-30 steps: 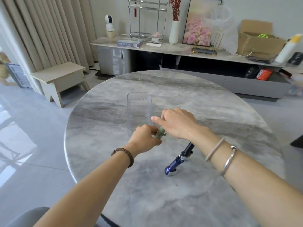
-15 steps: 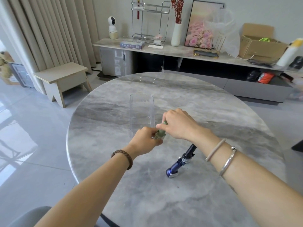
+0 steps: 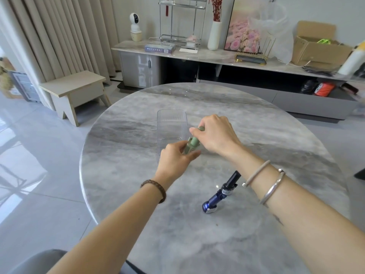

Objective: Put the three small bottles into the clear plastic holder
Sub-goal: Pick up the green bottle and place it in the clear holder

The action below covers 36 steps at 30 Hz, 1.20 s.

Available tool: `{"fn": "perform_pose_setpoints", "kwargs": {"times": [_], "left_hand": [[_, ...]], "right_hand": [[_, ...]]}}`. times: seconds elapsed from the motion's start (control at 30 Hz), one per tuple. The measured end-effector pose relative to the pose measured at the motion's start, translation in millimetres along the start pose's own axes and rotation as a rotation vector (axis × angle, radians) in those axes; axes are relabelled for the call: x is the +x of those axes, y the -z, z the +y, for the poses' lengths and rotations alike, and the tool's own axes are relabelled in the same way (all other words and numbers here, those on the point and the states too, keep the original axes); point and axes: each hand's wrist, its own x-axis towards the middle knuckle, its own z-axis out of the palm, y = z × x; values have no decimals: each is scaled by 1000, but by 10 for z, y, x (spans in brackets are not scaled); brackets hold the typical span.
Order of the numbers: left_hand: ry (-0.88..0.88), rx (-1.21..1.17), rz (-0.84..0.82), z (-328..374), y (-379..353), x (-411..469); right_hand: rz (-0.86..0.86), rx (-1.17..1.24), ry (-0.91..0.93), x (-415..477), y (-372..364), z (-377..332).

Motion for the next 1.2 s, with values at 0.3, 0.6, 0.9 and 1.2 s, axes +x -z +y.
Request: {"fn": "perform_pose_setpoints", "kwargs": {"times": [0.3,0.6,0.9,1.2], "left_hand": [[-14,5,-396,39,207,128],[-102,241,-69,-4,336,243],[24,411,-45,-80,727,395],[86,397,-70,-264,606,420]], "right_hand": [[-306,11,193,38,140,169],[-172,37,242,155,64,51],[-80,-39,202,405,-209,-258],[-219,-156,182,317,-522,-245]]}}
